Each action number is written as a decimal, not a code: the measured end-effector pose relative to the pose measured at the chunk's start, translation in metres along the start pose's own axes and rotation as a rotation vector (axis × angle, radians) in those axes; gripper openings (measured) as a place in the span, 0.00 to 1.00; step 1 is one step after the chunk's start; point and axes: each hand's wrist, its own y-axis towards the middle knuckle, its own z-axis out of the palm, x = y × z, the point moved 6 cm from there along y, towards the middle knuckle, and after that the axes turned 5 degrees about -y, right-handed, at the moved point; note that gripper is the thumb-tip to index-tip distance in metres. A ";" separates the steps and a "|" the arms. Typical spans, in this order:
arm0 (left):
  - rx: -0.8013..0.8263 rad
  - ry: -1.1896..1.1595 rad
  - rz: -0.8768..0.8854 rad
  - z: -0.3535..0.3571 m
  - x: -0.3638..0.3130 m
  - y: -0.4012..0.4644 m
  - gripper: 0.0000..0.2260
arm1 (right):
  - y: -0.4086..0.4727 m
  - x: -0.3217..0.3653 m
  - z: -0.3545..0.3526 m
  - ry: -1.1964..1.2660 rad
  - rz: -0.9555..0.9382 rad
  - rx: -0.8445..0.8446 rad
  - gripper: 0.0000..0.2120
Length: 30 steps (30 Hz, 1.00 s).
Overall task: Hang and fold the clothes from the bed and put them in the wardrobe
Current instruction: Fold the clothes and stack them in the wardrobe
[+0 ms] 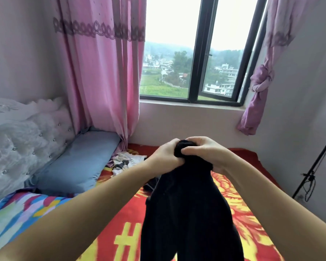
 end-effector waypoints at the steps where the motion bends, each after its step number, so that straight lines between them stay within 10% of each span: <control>1: -0.035 0.030 -0.001 -0.001 0.006 0.002 0.13 | -0.002 0.000 -0.006 -0.085 -0.008 -0.017 0.07; 8: -0.029 0.288 -0.080 -0.003 0.031 0.021 0.09 | -0.012 -0.022 -0.062 -1.377 0.115 -0.150 0.14; 14: -0.023 0.209 -0.094 -0.022 0.030 0.025 0.16 | -0.032 -0.060 -0.109 -0.833 0.255 -0.258 0.12; 24: -0.092 -0.123 -0.055 -0.075 -0.001 0.018 0.12 | -0.038 -0.002 -0.091 -0.363 -0.155 -0.242 0.08; 30: 0.293 -0.007 -0.130 -0.091 -0.008 0.006 0.25 | -0.036 -0.002 -0.070 -0.332 -0.004 0.119 0.20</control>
